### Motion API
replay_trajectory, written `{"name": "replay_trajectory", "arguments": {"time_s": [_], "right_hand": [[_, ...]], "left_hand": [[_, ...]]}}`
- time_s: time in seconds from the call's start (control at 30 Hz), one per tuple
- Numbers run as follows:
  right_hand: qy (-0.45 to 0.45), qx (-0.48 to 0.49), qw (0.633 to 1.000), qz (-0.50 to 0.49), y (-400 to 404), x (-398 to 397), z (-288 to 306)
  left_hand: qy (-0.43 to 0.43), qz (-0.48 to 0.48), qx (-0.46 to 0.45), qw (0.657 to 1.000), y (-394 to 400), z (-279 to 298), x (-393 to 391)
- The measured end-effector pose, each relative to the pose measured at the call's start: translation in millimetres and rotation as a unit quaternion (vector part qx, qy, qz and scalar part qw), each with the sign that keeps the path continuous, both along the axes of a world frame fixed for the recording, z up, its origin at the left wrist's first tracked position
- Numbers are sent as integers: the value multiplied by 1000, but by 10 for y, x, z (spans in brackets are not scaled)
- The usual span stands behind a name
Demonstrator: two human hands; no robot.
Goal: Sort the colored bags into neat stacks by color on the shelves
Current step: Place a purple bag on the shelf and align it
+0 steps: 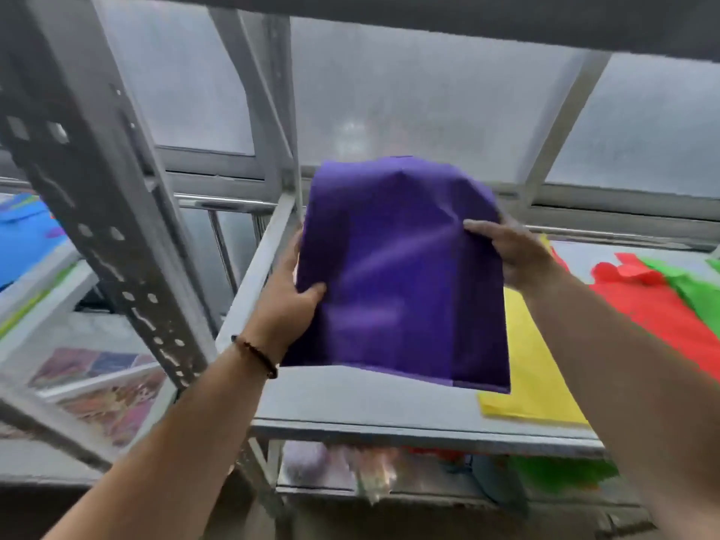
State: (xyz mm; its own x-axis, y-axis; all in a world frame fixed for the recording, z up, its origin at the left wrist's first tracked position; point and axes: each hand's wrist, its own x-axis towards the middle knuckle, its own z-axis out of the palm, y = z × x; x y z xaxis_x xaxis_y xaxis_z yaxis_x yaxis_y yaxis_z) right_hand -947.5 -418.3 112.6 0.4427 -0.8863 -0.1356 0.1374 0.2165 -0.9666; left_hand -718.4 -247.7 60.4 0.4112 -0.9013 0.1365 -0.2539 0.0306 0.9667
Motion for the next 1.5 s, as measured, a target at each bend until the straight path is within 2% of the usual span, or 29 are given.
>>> {"name": "replay_trajectory", "arguments": {"time_s": [0.07,0.13,0.2,0.27,0.33,0.43,0.53,0.77,0.83,1.0,1.17,1.27,1.33,1.4,1.5], "right_hand": [[96,31,995,9,-124,38,-363],[212,81,974,10,-163,69,-798],[304,116,945,3,-164,99,-1171],[367,112,923,-5,-188,118,-1430],[403,64,913,-24,-257,107,-1584],[437,-28,897,-55,-397,105,-1653],[461,-74,882,-60,-412,148,-1589],[479,-120,870,-17,-431,110,-1599],[465,-124,877,10,-425,44,-1598],[477,-145,865,59,-318,-42,-1429],[535,-308,773,149,240,97,-1120],[542,-366,699,289,784,336,-1002],[539,-399,643,369,1195,596,-920],[521,-434,608,414,1662,914,-823],[474,-484,586,444,2399,1430,-723]], "left_hand": [[4,36,150,988,-86,-275,-7],[-14,53,287,956,-103,-608,-10],[-53,55,348,934,-119,-885,-5],[-95,65,353,929,-174,-1040,4],[-116,84,347,927,-211,-1029,-13],[-123,101,349,923,-257,-1037,-55],[-134,108,358,918,-283,-1081,-71],[-111,151,349,918,-261,-1146,-70],[-105,166,345,918,-208,-1146,-97],[-94,120,333,930,-75,-1039,-184],[-115,26,367,923,336,-851,-273],[-70,-76,403,909,878,-739,-170],[-78,-108,450,883,1315,-655,-30],[-133,-71,472,868,1789,-554,165],[-164,61,455,873,2536,-397,508]]}}
